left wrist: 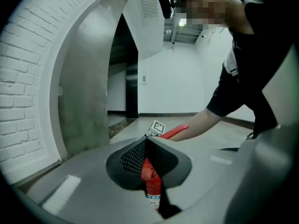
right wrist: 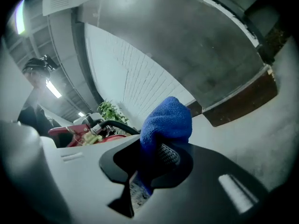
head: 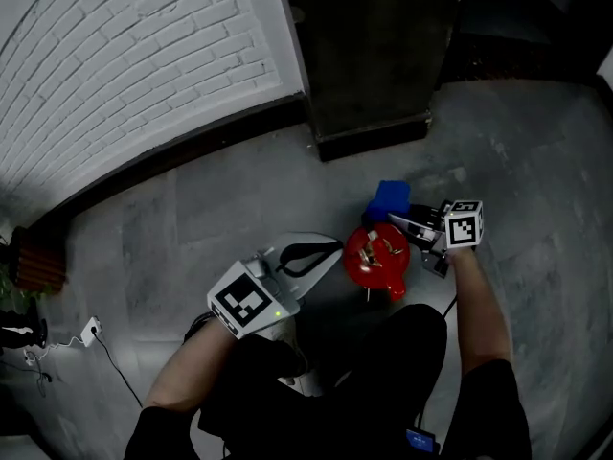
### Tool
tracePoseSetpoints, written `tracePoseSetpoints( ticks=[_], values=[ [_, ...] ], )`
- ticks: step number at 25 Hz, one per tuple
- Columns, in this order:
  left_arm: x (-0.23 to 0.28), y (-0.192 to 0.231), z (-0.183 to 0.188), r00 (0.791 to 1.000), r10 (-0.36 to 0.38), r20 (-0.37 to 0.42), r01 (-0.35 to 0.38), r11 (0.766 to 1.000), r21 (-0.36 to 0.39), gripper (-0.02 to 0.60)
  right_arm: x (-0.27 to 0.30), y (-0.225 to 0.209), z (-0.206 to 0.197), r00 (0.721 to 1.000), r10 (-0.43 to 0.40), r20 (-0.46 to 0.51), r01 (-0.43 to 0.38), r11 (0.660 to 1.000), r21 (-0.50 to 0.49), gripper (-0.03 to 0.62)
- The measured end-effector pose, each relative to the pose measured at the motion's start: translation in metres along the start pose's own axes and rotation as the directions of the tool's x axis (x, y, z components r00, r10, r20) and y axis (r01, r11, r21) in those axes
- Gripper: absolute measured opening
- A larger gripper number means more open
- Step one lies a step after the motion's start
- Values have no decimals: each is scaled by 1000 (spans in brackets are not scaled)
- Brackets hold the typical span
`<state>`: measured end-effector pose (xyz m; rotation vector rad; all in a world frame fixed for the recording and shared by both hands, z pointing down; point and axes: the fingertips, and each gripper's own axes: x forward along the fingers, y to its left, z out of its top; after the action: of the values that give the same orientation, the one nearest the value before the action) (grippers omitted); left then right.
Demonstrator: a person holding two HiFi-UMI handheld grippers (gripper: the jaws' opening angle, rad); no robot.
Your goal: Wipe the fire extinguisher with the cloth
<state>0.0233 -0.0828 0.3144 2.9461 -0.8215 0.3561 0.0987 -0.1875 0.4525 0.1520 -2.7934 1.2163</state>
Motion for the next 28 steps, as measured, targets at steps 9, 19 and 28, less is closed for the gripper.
tracePoseSetpoints(
  ticks=[9,19,28],
  values=[
    [5,30,-13,993,-85,77,98,977,-188,2,8,-43,-44,999,-6,-38,11,992,123,58],
    [24,36,-31,991,-90,101,116,948,-295,2,14,-101,-97,997,-59,-56,72,963,261,58],
    [33,19,-58,993,-100,65,113,963,-246,85,18,-140,-125,981,-192,-35,195,951,242,60]
  ],
)
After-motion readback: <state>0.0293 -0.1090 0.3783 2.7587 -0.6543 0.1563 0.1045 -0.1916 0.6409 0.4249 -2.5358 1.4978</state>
